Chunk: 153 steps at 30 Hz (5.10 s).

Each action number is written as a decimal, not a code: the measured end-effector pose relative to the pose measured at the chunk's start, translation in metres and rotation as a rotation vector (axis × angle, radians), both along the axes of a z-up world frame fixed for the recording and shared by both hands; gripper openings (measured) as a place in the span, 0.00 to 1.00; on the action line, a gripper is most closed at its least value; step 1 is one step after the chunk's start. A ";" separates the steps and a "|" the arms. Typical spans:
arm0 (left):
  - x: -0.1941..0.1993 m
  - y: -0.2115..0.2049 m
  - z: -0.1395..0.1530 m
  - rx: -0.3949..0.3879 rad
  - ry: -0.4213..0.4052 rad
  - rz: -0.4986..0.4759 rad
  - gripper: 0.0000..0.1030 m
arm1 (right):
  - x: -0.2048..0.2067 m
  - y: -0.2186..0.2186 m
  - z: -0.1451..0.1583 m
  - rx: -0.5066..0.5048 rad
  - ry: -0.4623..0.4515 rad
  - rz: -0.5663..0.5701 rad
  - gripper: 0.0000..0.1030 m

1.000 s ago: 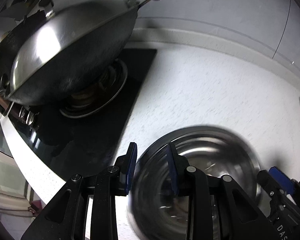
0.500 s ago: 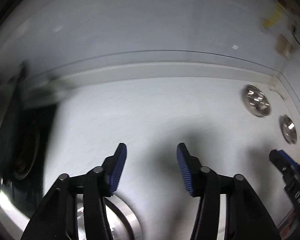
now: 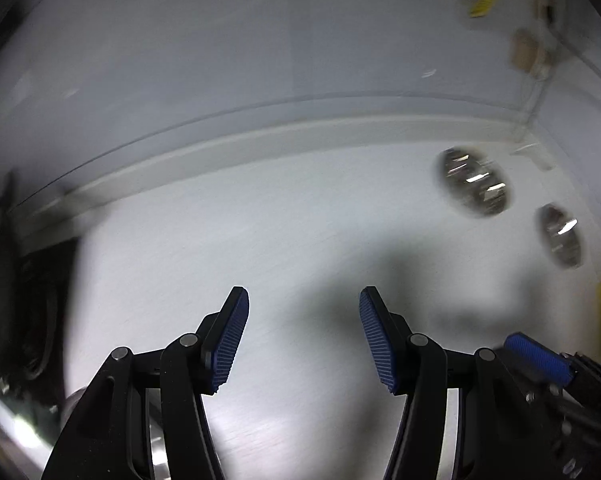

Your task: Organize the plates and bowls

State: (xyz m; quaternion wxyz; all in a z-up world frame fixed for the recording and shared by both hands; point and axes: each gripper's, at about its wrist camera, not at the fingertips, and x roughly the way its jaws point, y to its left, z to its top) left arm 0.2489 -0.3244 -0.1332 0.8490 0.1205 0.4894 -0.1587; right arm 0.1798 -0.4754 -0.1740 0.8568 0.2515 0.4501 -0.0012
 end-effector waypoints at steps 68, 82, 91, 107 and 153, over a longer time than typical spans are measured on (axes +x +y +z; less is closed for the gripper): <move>0.003 0.173 -0.030 0.038 0.219 0.219 0.13 | 0.034 0.099 -0.010 -0.119 0.136 0.159 0.09; 0.022 0.007 -0.075 0.114 0.233 0.005 0.13 | 0.016 -0.027 -0.065 -0.104 0.251 -0.077 0.09; 0.034 0.001 -0.086 0.120 0.268 -0.028 0.14 | 0.018 -0.041 -0.066 -0.076 0.271 -0.115 0.18; 0.130 -0.150 -0.024 -0.075 0.212 -0.179 0.45 | 0.078 -0.199 -0.014 -0.101 0.092 -0.458 0.32; 0.035 0.010 -0.012 0.042 0.243 -0.094 0.12 | 0.032 -0.028 -0.011 -0.068 0.172 -0.234 0.09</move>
